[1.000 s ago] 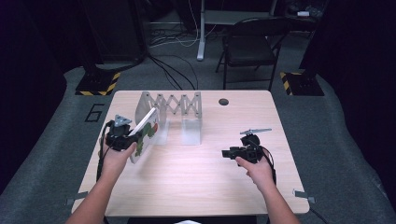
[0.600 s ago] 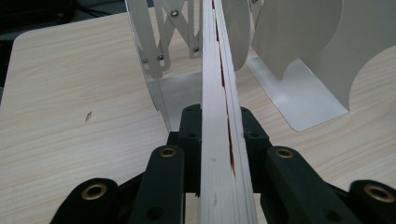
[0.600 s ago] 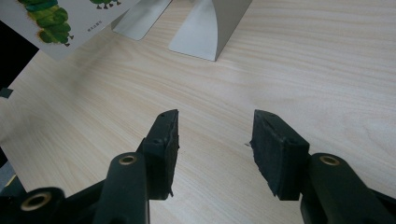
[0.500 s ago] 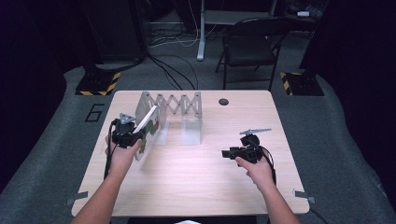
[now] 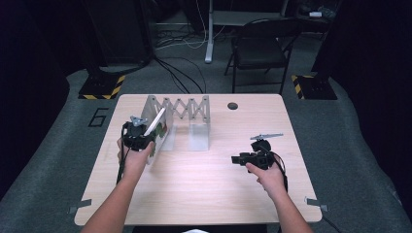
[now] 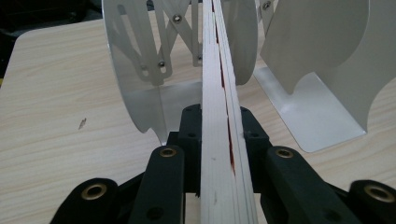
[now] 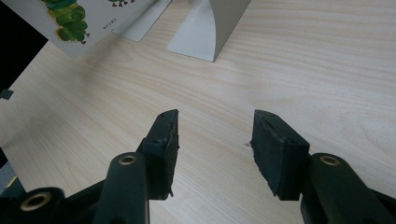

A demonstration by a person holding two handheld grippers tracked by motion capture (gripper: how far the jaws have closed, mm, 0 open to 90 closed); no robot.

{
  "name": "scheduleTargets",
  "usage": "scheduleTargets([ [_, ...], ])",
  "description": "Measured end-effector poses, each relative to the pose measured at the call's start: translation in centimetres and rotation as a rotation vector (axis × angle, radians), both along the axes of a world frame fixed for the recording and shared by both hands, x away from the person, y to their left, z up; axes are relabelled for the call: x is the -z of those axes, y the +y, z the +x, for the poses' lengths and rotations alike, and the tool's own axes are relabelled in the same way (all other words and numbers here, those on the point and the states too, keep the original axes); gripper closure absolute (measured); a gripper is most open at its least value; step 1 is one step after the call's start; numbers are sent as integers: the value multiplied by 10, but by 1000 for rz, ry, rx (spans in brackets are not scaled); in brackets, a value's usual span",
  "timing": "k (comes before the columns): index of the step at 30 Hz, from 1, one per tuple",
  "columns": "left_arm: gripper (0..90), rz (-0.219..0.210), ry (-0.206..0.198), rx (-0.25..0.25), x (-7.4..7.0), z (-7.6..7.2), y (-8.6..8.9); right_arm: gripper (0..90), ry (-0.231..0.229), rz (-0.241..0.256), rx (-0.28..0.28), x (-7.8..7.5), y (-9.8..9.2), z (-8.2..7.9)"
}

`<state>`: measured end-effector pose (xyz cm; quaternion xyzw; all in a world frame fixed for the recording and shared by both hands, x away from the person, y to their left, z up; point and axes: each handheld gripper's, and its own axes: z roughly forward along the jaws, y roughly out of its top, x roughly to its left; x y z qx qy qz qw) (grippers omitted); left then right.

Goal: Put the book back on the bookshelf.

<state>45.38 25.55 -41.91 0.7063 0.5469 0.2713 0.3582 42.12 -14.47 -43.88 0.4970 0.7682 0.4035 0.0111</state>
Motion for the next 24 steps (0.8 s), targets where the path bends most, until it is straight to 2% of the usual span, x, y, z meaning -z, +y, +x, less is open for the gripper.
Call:
scheduleTargets([
  [2, 758, 8, -7, 0, 0, 1, -2, 510, -2, -1, 0, 0, 0, 0],
  [3, 758, 26, 5, 11, 0, 1, -1, 510, -2, 0, -1, 0, 0, 0],
  [5, 758, 17, 3, -1, 1, 3, -4, 509, 0, 3, 1, 0, -1, 0],
  [7, 758, 34, 10, -1, 1, 5, -3, 510, -2, 4, 2, 0, -1, 0],
  [13, 758, 19, 10, -35, 5, 10, -3, 510, 0, -1, 0, 1, -1, 0],
  [17, 758, -6, 3, -58, 6, 13, -3, 510, 2, -3, 0, 1, 0, 0],
  [24, 758, 0, -15, -78, 9, 16, -4, 510, 1, -3, -1, 2, -1, 1],
])
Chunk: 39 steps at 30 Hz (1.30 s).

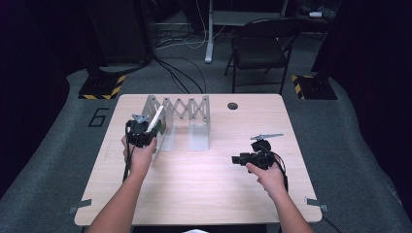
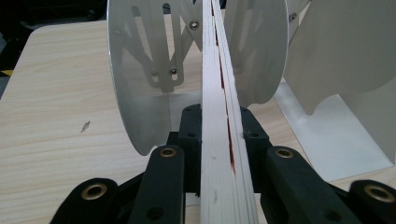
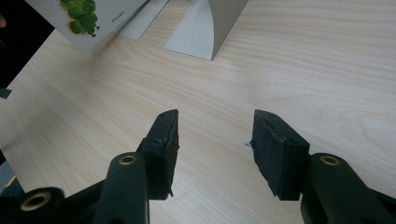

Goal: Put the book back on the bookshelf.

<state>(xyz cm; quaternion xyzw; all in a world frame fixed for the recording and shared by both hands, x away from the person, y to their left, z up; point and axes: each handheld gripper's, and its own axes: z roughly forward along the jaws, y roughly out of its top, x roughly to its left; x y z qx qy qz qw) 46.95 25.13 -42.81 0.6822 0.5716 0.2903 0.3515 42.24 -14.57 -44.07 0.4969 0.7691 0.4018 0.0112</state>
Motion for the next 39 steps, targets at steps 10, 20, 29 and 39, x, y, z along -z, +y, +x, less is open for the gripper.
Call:
scheduleTargets([
  [10, 757, 15, -8, -21, 3, 3, -6, 509, 3, 1, -1, 1, 0, 0],
  [20, 746, 41, 22, -10, 8, 6, -9, 509, 8, -3, -4, 2, 1, 0],
  [29, 720, 45, 18, -9, 7, 5, -7, 509, 6, -4, -4, 2, 1, 0],
  [39, 685, 56, 13, -10, 5, 3, -5, 508, 4, -6, -8, 2, 2, 0],
])
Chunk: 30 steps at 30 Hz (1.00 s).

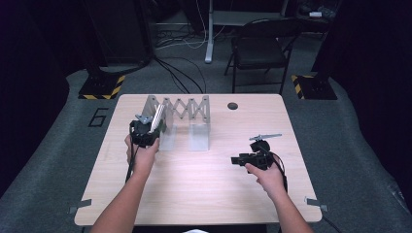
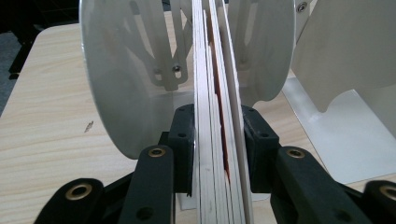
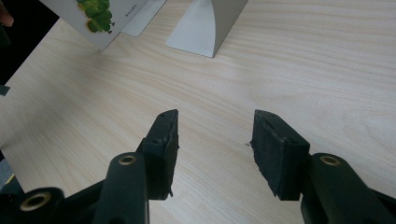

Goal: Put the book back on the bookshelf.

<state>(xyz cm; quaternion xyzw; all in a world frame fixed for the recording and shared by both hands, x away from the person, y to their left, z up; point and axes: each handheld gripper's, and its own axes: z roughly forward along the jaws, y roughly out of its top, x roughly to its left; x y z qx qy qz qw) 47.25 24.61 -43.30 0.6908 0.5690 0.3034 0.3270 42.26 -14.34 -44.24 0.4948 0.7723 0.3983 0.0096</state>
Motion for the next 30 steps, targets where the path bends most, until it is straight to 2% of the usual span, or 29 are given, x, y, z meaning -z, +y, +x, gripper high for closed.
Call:
scheduleTargets([
  [4, 665, 11, -14, 4, -4, -4, 0, 507, -2, 0, -1, 0, 0, 0],
  [10, 657, 4, -22, 6, -9, -9, 3, 507, -3, 0, 0, 0, 0, 0],
  [13, 654, 0, -44, 13, -13, -12, 5, 507, -2, 0, 3, 0, -1, 0],
  [14, 651, -15, -55, 6, -13, -13, 4, 507, 0, 2, 3, 0, 0, 0],
  [23, 577, -41, -63, 29, -19, -20, 6, 507, 0, 2, 6, -1, -1, 0],
  [30, 555, -39, -66, 53, -24, -25, 5, 506, 1, 2, 6, 0, -1, 0],
])
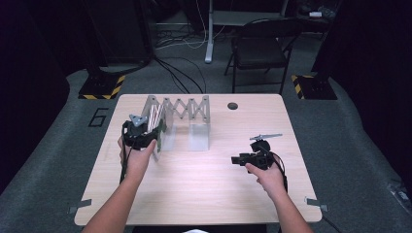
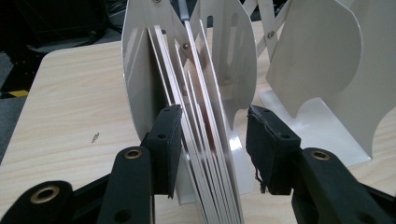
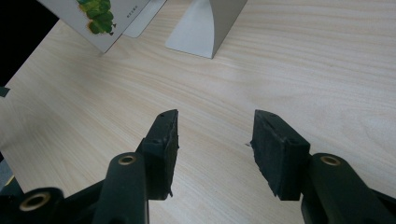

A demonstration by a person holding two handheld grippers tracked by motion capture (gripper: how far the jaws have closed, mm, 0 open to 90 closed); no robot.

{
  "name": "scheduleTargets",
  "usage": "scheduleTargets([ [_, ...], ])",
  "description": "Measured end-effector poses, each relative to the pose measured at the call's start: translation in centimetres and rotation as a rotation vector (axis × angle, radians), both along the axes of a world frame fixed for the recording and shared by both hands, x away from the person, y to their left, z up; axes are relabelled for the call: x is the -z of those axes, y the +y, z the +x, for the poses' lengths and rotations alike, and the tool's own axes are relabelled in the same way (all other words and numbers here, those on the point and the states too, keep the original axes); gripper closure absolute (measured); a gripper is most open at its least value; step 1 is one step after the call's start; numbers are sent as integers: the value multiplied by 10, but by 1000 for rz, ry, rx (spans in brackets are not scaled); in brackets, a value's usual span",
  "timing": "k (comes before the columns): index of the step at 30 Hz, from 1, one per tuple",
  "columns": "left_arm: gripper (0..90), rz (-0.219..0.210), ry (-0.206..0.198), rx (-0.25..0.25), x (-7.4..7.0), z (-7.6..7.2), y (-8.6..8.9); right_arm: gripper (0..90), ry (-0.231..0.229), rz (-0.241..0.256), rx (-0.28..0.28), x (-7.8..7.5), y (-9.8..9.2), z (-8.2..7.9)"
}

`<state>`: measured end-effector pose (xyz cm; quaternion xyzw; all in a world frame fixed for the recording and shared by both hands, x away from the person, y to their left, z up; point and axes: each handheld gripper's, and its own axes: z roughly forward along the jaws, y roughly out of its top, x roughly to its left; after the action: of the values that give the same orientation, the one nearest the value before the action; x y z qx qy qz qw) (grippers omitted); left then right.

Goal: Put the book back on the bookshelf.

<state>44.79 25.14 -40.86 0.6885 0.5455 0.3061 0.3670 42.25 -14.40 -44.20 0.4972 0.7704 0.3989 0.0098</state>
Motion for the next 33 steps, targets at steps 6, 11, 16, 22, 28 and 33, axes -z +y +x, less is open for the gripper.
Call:
scheduleTargets([
  [6, 534, -6, -5, 7, -4, -3, -1, 506, -1, -1, 3, 0, -1, 0],
  [11, 534, -17, -4, 7, -5, -4, 1, 506, -1, 3, 5, -1, -1, 0],
  [16, 534, -13, 2, 13, -6, -6, 5, 506, -7, 3, 5, -1, -3, 1],
  [22, 528, -21, 17, 20, -7, -7, 11, 501, 0, 4, 6, 0, -3, 1],
  [28, 513, -53, 55, 31, -7, -7, 19, 500, -1, -11, 9, 3, -5, 0],
  [33, 505, -47, 67, 55, -10, -8, 20, 497, 5, -5, 20, 3, -8, 0],
])
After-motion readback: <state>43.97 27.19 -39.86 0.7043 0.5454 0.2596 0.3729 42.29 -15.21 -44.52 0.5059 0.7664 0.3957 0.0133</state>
